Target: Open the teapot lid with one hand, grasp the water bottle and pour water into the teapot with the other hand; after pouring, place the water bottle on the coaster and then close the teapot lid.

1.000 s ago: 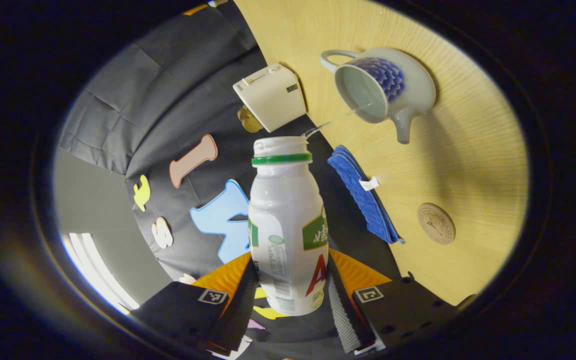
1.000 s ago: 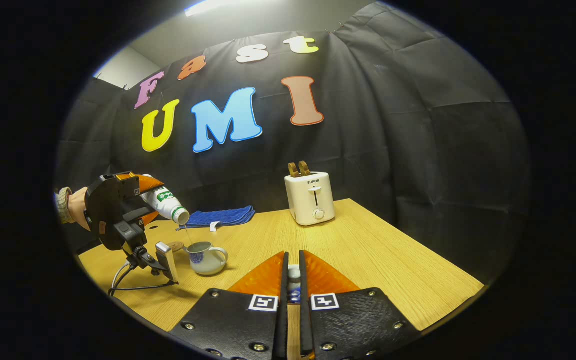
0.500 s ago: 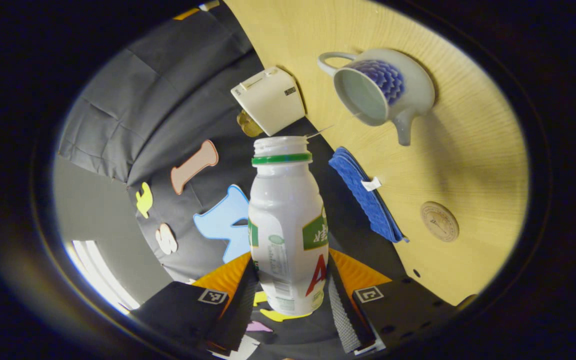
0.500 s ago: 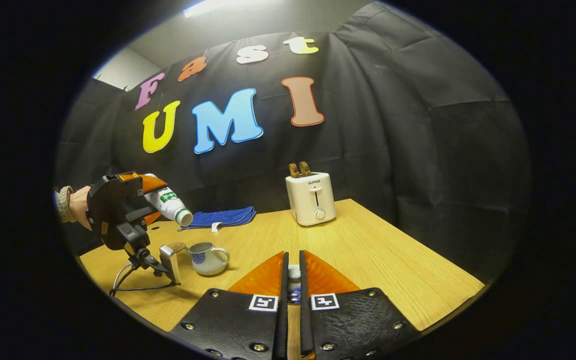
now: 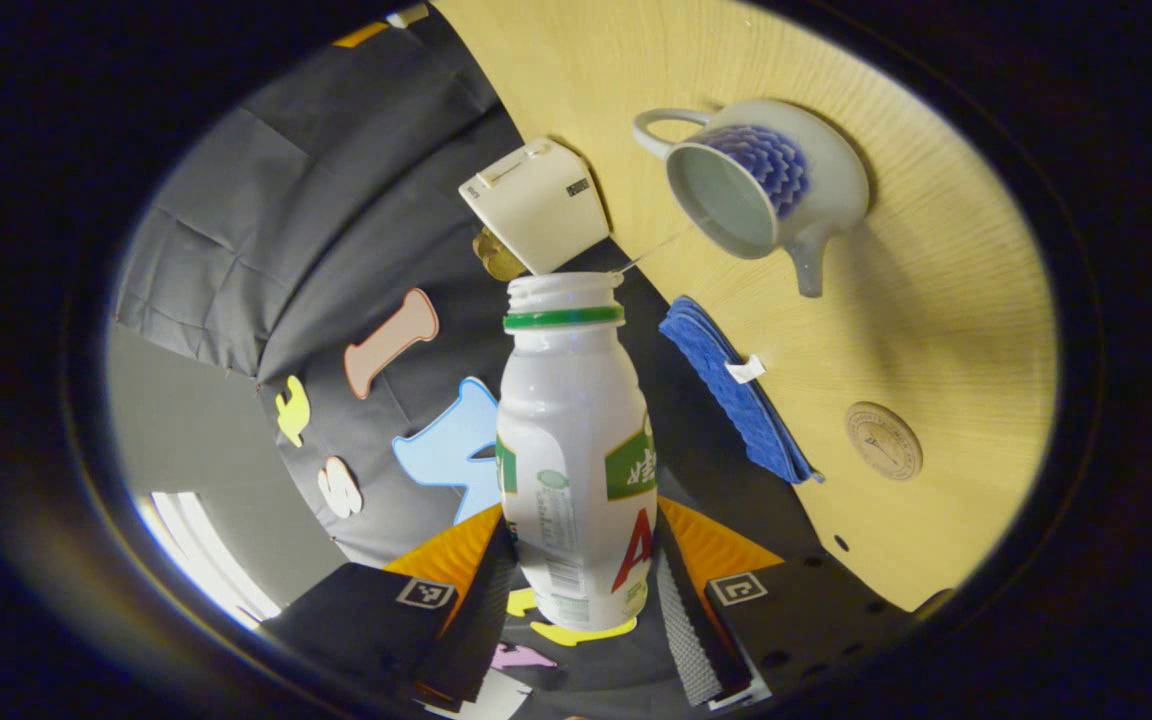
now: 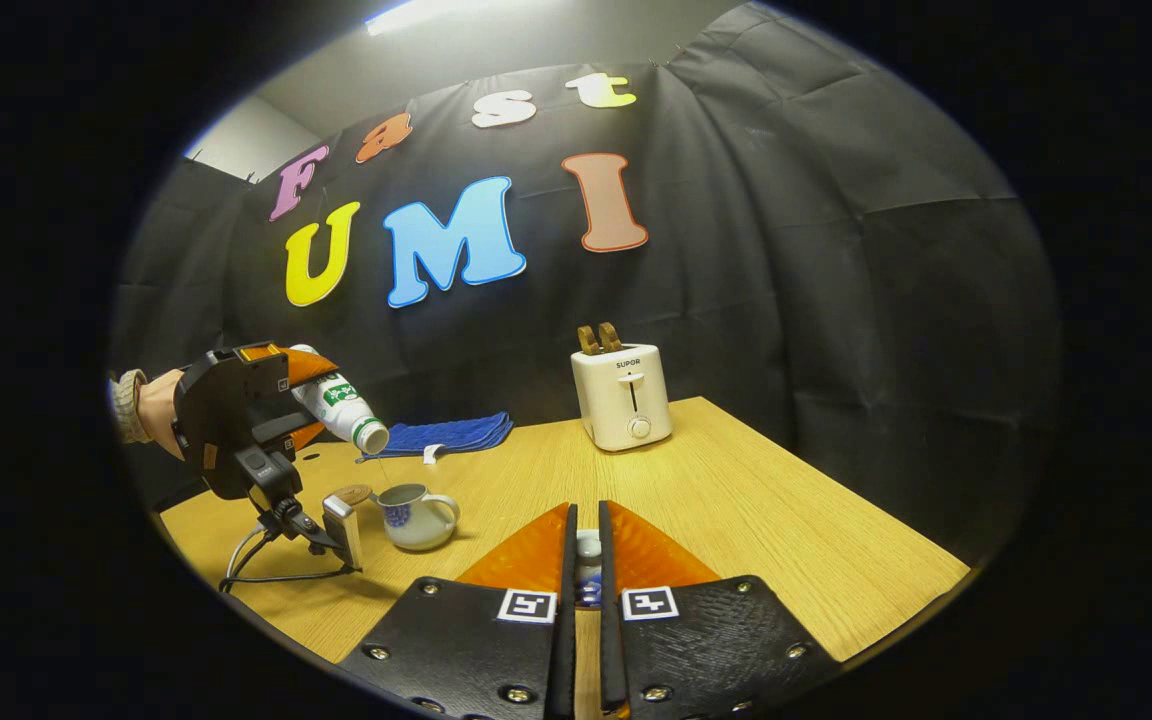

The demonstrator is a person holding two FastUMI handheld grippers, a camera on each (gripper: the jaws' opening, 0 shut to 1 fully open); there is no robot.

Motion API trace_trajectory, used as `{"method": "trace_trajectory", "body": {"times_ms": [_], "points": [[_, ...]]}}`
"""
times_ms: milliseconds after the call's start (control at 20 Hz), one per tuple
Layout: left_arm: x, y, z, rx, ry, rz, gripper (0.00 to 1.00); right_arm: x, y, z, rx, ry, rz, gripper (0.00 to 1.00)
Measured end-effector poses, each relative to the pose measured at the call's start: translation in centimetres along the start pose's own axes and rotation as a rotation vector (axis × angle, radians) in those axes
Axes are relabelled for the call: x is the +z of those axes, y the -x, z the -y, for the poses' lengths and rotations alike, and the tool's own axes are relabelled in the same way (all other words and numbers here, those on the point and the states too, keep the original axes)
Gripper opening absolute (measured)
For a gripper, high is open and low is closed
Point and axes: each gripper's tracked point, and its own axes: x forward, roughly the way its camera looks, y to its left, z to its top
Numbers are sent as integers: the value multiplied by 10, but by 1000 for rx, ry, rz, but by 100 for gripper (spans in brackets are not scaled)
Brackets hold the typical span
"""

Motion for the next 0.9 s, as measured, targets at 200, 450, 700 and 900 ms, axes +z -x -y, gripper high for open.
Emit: {"method": "trace_trajectory", "body": {"times_ms": [200, 450, 700, 900], "points": [[2, 3, -3, 9, -24, 5, 81, 0, 0, 0, 1, -3, 0, 10], [7, 4, 1, 2, -47, 12, 81, -1, 0, 0, 3, -4, -2, 10], [4, 5, 15, -56, 77, 13, 77, -1, 1, 0, 4, -5, -1, 10], [1, 11, 28, -91, 307, 12, 77, -1, 3, -4, 6, 21, -8, 10]]}}
